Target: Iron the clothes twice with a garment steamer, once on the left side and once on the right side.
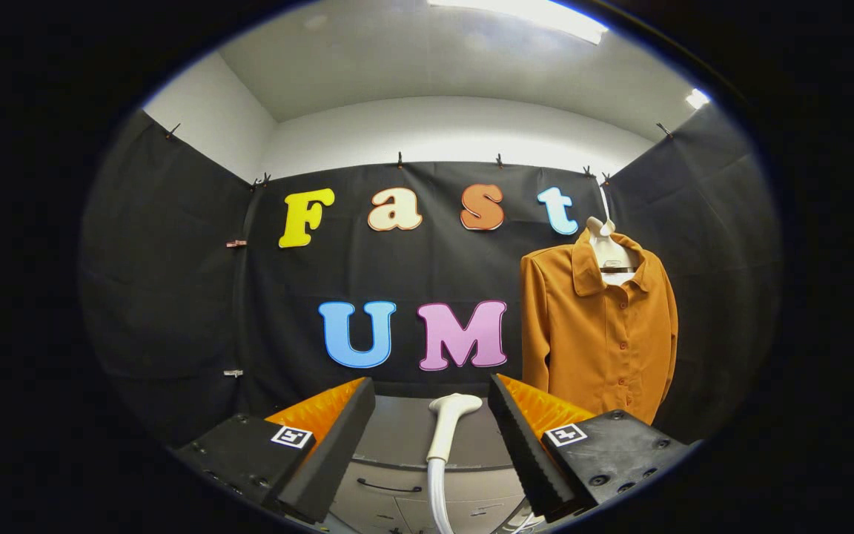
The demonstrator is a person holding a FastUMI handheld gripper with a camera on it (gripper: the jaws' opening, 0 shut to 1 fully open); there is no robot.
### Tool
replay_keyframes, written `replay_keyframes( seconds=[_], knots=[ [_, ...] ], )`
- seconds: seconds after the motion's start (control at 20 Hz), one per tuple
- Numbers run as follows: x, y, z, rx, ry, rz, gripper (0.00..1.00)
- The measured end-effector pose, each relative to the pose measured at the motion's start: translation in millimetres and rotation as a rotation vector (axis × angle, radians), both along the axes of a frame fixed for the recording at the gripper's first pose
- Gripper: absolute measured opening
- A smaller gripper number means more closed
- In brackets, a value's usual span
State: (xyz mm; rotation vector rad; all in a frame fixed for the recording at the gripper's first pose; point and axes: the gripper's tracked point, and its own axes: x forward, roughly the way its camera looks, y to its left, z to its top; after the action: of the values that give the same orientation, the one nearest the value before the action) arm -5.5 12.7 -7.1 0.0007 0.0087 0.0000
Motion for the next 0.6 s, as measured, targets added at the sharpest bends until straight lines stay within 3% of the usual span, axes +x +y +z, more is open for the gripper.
replay_keyframes(
  seconds=[0.6],
  knots=[
    [6.5,26.1,-16.7,-0.022,0.037,-0.056,0.98]
  ],
)
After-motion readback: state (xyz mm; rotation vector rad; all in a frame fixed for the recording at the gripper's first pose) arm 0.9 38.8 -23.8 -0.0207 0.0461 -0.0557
